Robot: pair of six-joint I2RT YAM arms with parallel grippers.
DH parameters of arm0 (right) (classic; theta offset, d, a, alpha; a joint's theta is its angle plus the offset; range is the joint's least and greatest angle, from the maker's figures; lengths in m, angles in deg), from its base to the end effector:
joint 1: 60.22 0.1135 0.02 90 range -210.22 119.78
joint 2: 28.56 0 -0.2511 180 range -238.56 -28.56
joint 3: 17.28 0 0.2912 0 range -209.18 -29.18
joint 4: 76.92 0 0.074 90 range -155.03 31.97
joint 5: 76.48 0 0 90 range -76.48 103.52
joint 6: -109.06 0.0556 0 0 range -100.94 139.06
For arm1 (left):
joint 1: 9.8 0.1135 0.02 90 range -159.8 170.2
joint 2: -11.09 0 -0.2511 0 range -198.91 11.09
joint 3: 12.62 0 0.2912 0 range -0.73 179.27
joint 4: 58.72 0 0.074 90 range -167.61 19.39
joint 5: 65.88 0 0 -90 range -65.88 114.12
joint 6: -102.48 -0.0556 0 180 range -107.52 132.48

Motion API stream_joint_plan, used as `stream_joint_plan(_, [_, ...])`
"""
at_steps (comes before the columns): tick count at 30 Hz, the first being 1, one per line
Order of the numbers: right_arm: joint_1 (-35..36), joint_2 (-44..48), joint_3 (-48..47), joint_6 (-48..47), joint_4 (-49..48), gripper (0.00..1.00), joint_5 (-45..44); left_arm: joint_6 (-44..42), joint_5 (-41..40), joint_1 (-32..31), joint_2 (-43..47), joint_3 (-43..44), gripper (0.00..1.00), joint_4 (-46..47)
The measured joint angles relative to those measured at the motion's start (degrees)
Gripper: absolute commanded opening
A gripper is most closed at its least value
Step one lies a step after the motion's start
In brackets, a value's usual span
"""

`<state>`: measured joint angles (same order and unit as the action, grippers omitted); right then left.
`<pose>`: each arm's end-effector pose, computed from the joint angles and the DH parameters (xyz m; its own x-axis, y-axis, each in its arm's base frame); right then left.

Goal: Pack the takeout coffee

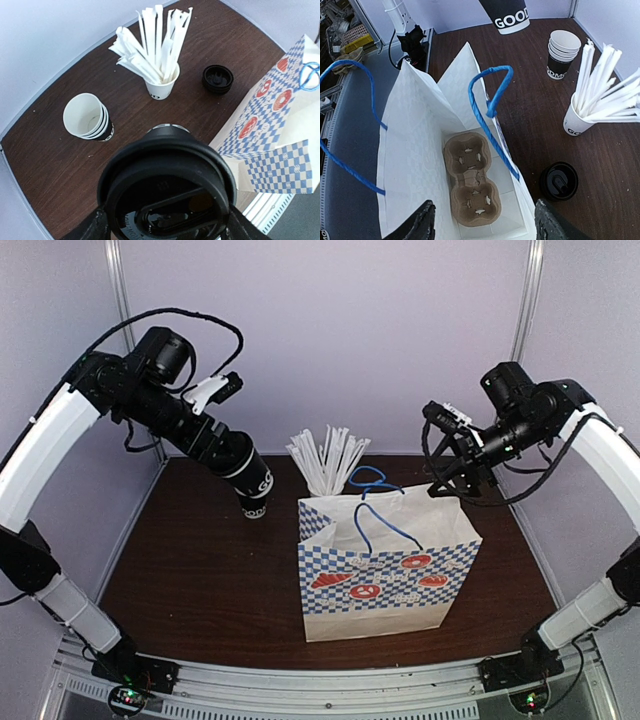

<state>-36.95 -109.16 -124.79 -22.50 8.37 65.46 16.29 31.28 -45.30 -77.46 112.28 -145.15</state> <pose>0.2541 0.1569 0.4008 -0.1722 -0.5192 -0.8371 -0.9850 0.0786 0.1539 0.2655 -0.1979 0.4381 -0.6656 0.3938 -0.6339 0.5984 0.7892 -0.1380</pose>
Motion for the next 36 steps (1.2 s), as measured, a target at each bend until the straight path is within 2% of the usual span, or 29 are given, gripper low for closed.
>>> stream_joint_plan(6, [7.9, -7.2, -4.6, 1.5, -1.3, 0.6, -4.6, 0.9, 2.3, -0.7, 5.3, -2.1, 0.53, 2.2])
stream_joint_plan(13, [10.5, -17.2, -13.8, 2.7, 0.0, 0.35, -8.0, 1.6, 4.5, -0.9, 9.9, -5.3, 0.52, 4.5])
stream_joint_plan(21, [11.0, -20.0, -19.3, -0.6, 7.7, 0.31, -8.0, 1.5, 7.1, -0.9, 10.5, -5.6, 0.52, 6.1])
stream_joint_plan(23, [11.2, -20.0, -19.4, -1.4, 9.4, 0.25, -7.9, 1.5, 7.8, -0.9, 10.6, -5.6, 0.52, 6.8])
stream_joint_plan(25, [11.4, -20.2, -19.4, -1.9, 10.9, 0.13, -7.9, 1.5, 8.5, -0.9, 10.6, -5.6, 0.52, 7.5])
stream_joint_plan(28, [11.5, -20.5, -19.4, -1.9, 12.3, 0.01, -8.3, 1.2, 9.0, -0.9, 10.6, -5.6, 0.52, 7.7])
stream_joint_plan(36, [11.6, -20.9, -19.4, 0.9, 11.4, 0.0, -9.9, 0.7, 10.0, -0.9, 10.3, -4.2, 0.52, 8.6])
